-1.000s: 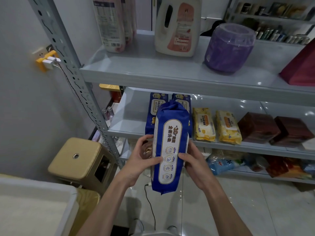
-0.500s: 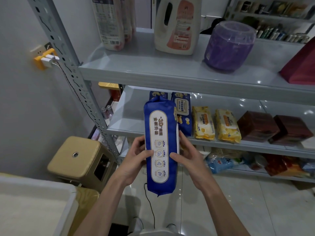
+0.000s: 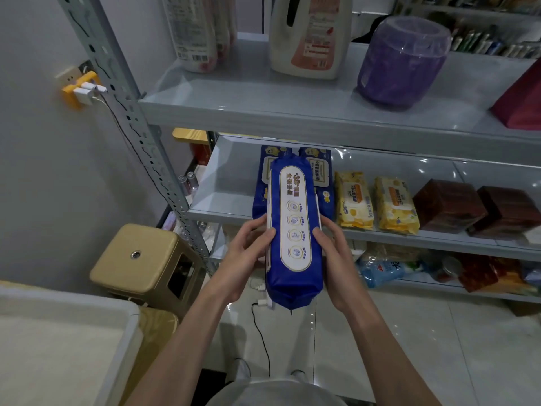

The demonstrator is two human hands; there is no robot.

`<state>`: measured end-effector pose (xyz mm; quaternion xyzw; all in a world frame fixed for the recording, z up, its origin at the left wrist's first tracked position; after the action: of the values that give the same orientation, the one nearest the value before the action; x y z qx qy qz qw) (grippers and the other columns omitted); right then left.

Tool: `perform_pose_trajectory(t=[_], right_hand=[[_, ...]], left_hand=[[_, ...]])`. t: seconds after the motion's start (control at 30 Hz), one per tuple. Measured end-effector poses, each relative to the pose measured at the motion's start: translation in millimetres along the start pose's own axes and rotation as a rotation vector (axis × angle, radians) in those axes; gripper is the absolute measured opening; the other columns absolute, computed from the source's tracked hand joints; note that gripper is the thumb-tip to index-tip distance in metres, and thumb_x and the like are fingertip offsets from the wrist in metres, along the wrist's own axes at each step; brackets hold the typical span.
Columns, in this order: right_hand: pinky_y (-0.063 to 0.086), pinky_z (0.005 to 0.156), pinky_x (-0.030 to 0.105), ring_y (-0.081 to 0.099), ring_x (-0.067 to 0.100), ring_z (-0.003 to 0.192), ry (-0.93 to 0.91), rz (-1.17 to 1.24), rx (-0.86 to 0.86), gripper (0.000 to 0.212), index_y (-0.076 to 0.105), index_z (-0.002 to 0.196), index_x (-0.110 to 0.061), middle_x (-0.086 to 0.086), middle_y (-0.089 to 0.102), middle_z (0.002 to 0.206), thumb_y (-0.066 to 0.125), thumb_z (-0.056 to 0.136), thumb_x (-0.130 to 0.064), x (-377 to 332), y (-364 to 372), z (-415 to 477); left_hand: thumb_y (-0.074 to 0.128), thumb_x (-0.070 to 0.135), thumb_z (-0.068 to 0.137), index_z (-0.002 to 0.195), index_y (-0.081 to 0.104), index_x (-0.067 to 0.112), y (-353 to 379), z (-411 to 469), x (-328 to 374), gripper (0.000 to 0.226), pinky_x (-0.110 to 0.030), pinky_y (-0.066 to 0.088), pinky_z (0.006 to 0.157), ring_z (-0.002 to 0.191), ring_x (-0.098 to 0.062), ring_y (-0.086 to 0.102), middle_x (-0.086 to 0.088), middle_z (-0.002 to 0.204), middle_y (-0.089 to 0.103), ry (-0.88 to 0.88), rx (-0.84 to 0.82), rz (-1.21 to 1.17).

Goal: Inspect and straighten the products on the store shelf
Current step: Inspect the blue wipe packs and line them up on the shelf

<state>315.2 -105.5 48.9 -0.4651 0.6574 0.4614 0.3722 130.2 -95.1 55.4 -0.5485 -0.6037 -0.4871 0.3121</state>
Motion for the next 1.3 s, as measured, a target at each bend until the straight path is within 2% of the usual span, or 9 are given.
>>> perform_pose_trajectory(t=[0.2,0.33,0.47,0.8,0.9,1.0,1.1,1.2,1.3], right_hand=[[0.062,0.087,0.04,0.073,0.013,0.11,0.024,-0.003,0.02,0.051,0.056,0.14,-0.04,-0.008,0.071,0.128,0.064,0.09,-0.048,-1.5,-0.2,5.0],[0.058,0.098,0.047,0.071,0.018,0.116,0.045,0.006,0.024,0.059,0.052,0.146,-0.035,-0.003,0.07,0.132,0.064,0.091,-0.052,-2.1,-0.2,8.6],[0.052,0.106,0.053,0.069,0.023,0.12,0.072,0.017,0.011,0.064,0.053,0.145,-0.031,0.0,0.071,0.13,0.061,0.089,-0.061,-2.7,2.3,8.1],[0.05,0.109,0.052,0.058,0.019,0.132,0.072,-0.125,0.021,0.094,0.048,0.148,-0.045,-0.005,0.055,0.149,0.069,0.066,-0.087,-3.5,4.0,10.2],[0.052,0.107,0.049,0.052,0.017,0.136,0.078,-0.193,0.011,0.08,0.05,0.136,-0.053,-0.007,0.046,0.152,0.063,0.068,-0.092,-4.0,6.8,11.6],[0.057,0.096,0.039,0.053,0.017,0.134,0.082,-0.23,0.007,0.063,0.05,0.132,-0.054,-0.007,0.046,0.15,0.059,0.078,-0.084,-3.8,7.0,12.1],[0.055,0.103,0.049,0.062,0.02,0.127,0.094,-0.208,-0.041,0.075,0.053,0.141,-0.048,-0.007,0.06,0.142,0.06,0.076,-0.085,-3.0,5.8,10.1],[0.056,0.102,0.049,0.071,0.017,0.114,0.136,-0.213,-0.038,0.088,0.057,0.139,-0.036,-0.007,0.071,0.127,0.06,0.068,-0.089,-6.8,3.8,8.3],[0.062,0.089,0.042,0.075,0.014,0.1,0.152,-0.248,-0.035,0.066,0.059,0.121,-0.033,-0.006,0.074,0.116,0.067,0.072,-0.077,-10.1,6.5,6.5]], left_hand=[[0.064,0.048,0.088,0.133,0.058,0.035,6.4,0.4,8.5,0.047,-0.04,0.061,0.087,0.109,-0.016,0.072,0.009,0.119,0.073,-0.005,0.007,-0.005],[0.064,0.054,0.086,0.14,0.054,0.039,9.5,-0.6,15.0,0.057,-0.042,0.06,0.091,0.11,-0.016,0.071,0.013,0.119,0.072,0.014,-0.002,0.034],[0.062,0.064,0.083,0.145,0.051,0.033,12.7,0.3,18.4,0.07,-0.046,0.059,0.094,0.114,-0.02,0.07,0.006,0.128,0.069,0.017,0.018,0.061],[0.052,0.064,0.089,0.135,0.058,0.03,12.2,-0.8,15.5,0.057,-0.046,0.054,0.101,0.111,-0.019,0.072,0.002,0.121,0.074,-0.05,-0.001,-0.024],[0.054,0.065,0.085,0.132,0.059,0.028,9.8,-2.0,11.5,0.059,-0.04,0.053,0.099,0.115,-0.02,0.07,0.001,0.121,0.074,-0.11,0.02,-0.136],[0.059,0.061,0.084,0.131,0.059,0.025,6.0,-1.1,9.4,0.059,-0.04,0.054,0.096,0.114,-0.022,0.07,-0.001,0.12,0.075,-0.155,0.031,-0.167],[0.064,0.052,0.084,0.133,0.058,0.028,2.7,-1.5,14.1,0.055,-0.037,0.057,0.089,0.108,-0.02,0.072,-0.001,0.123,0.073,-0.089,0.038,-0.069],[0.075,0.043,0.077,0.145,0.05,0.037,1.7,-2.7,16.6,0.073,-0.034,0.062,0.081,0.116,-0.02,0.067,0.004,0.134,0.062,0.002,0.035,0.06],[0.076,0.044,0.077,0.14,0.055,0.042,2.5,-3.2,14.8,0.067,-0.039,0.061,0.09,0.125,-0.017,0.059,0.014,0.143,0.05,0.084,0.04,0.179]])
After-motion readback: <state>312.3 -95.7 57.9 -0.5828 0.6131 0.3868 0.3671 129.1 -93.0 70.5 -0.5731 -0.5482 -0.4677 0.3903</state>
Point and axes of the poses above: each hand's wrist, its own z-axis towards the middle knuckle, its own y-axis out of the palm, x = y × z, the point moved 4 cm from there along z, towards the middle knuckle
